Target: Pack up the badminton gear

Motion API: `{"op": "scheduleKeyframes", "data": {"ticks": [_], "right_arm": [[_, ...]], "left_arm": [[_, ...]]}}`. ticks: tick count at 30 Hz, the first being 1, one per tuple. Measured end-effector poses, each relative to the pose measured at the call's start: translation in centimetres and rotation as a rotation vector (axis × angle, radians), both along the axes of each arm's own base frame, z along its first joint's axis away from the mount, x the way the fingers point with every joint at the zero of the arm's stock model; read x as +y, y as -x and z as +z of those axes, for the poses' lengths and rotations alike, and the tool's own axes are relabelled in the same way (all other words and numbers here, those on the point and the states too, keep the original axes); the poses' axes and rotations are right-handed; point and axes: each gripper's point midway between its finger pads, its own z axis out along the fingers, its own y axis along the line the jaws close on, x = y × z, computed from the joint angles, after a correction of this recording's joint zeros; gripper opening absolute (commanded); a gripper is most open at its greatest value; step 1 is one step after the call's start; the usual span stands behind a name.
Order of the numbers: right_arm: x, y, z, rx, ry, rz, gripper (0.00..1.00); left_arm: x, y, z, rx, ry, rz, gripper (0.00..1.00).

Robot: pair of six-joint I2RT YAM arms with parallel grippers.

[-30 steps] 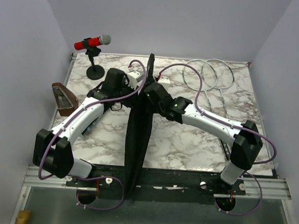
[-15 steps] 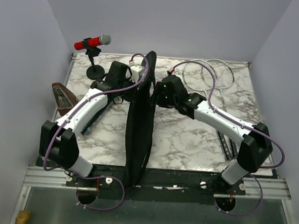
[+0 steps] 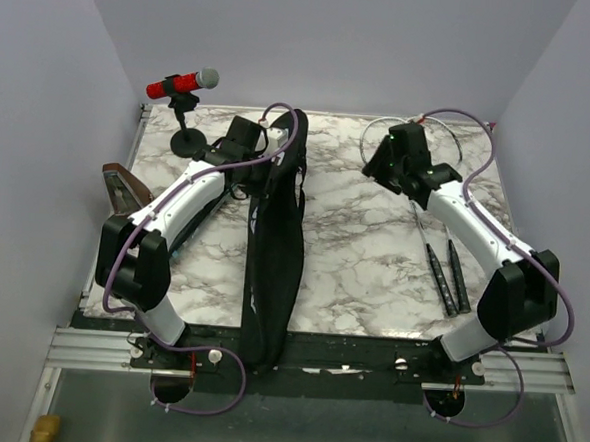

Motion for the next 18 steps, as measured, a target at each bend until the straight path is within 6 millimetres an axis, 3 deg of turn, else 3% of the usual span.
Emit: {"op": "scheduleKeyframes", "data": {"ticks": [5,9,15,18], "right_arm": [[-8.5,-2.3,-5.4,0.136,0.143,-0.226,0.60],[-12.9,-2.2,-10.2,0.257,0.246,-0.331,0.57],[-15.9,-2.7,-13.4,0.335,0.316,-0.381,0.56],[-16.1,-3.5,-15.1,0.363,0.339,-0.374,0.54]], "left_arm": [[0.1,0.3,-0.1,0.015,0.000,0.007,0.00],[0.1,0.4,-0.2,0.024,0.000,0.011,0.00],[0.1,0.5,-0.1,0.026,0.003,0.013,0.00],[0.1,0.6,0.0,0.026,0.004,0.014,0.00]]}}
